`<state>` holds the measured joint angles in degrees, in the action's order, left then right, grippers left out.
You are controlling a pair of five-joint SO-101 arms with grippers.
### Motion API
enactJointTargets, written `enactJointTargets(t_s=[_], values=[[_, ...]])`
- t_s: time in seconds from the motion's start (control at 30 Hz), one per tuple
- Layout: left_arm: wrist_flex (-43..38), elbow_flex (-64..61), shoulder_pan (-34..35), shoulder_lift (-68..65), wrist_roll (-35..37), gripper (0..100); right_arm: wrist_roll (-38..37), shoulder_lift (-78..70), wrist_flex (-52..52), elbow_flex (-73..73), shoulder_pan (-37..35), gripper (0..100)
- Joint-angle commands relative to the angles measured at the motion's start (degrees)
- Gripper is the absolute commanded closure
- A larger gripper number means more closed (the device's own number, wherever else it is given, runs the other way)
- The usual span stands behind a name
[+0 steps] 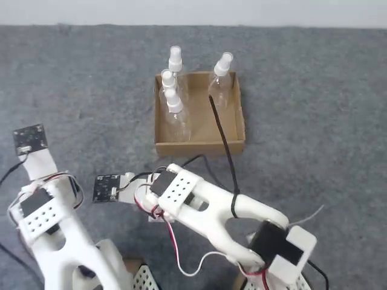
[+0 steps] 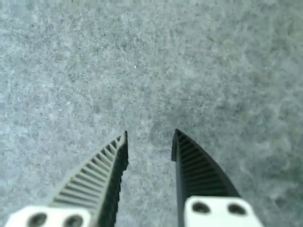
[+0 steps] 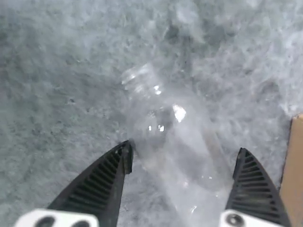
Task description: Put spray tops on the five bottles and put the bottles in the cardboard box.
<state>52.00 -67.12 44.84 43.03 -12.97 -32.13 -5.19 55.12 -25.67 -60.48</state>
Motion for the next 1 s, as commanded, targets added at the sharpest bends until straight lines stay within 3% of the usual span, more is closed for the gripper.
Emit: enactJointTargets(t_s=[0.0,0.33,0.67,0.97], values=[[-1.9,0.7,0.3,2.0,0.7,86,-0.9,0.0,-1.4,1.3,2.3,71.8],[-2.0,0.7,0.3,1.8,0.7,86,-0.4,0.3,-0.7,1.1,2.3,91.9],[-2.0,0.7,0.3,1.8,0.7,86,-0.4,1.5,5.2,1.3,2.4,92.1],[-2.1,0.4,0.3,2.0,0.7,86,-0.4,16.1,17.4,1.3,3.7,92.2]])
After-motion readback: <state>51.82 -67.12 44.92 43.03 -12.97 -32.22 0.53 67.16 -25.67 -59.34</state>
